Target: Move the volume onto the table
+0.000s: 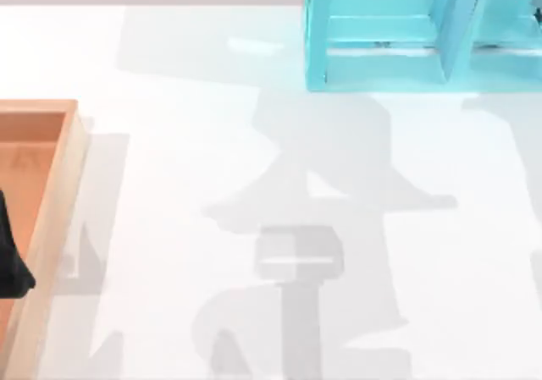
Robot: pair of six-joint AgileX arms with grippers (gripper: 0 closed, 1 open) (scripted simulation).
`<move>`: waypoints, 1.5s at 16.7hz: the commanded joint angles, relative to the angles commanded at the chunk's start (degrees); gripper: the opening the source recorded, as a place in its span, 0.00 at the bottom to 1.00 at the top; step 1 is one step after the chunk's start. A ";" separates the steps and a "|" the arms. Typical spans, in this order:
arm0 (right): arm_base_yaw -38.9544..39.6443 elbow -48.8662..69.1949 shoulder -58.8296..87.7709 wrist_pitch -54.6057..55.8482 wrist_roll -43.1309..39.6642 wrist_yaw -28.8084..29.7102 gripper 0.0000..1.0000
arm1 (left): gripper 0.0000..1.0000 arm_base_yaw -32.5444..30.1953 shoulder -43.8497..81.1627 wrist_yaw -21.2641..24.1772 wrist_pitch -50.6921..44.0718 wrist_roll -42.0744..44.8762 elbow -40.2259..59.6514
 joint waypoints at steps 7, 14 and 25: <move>-0.48 -7.17 -13.53 -7.64 0.58 -0.33 0.00 | 1.00 0.00 0.00 0.00 0.00 0.00 0.00; 3.33 -6.73 -11.89 -6.63 -3.18 3.14 0.00 | 1.00 0.00 0.00 0.00 0.00 0.00 0.00; 53.58 -6.28 6.11 -1.28 -58.22 38.32 0.00 | 1.00 0.00 0.00 0.00 0.00 0.00 0.00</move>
